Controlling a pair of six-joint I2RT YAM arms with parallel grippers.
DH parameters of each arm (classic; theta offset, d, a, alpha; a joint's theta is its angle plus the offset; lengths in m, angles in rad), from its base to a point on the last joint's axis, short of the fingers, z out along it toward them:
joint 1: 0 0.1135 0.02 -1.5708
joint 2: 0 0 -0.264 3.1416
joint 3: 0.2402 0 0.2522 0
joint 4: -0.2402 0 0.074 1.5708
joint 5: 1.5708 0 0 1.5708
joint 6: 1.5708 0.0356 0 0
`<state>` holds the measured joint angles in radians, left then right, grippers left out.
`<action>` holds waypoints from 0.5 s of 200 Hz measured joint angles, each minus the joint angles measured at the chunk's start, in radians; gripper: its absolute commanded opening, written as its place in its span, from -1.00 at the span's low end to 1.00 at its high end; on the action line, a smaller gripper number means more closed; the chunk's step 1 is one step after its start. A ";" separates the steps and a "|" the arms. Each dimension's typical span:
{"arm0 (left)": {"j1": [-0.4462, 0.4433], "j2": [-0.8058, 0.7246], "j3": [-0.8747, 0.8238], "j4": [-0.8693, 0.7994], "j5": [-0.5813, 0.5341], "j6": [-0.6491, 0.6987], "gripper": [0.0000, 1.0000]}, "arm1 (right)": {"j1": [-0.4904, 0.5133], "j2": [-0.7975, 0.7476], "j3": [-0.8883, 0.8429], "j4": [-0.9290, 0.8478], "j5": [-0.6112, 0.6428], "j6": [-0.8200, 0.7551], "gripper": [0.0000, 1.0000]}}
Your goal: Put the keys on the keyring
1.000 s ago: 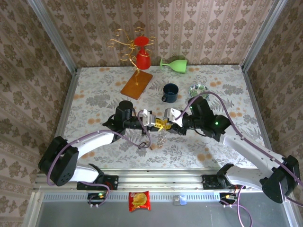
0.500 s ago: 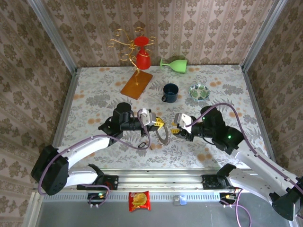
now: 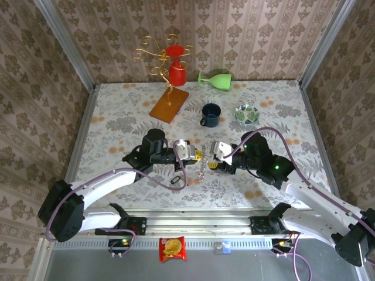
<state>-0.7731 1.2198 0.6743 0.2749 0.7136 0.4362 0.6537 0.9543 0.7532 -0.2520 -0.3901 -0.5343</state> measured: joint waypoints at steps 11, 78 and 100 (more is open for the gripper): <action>-0.001 -0.001 0.000 -0.002 -0.005 0.015 -1.00 | 0.005 0.026 0.014 -0.016 -0.005 -0.014 -0.03; -0.011 -0.006 0.000 -0.007 -0.066 0.040 -1.00 | 0.048 0.062 0.044 -0.066 -0.021 -0.039 -0.22; -0.012 -0.008 0.000 -0.006 -0.110 0.039 -1.00 | 0.074 0.062 0.049 -0.091 -0.029 -0.038 -0.22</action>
<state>-0.7849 1.2121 0.6743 0.2687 0.6033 0.4747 0.7280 1.0161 0.8024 -0.3428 -0.4187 -0.5724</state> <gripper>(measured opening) 0.053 0.390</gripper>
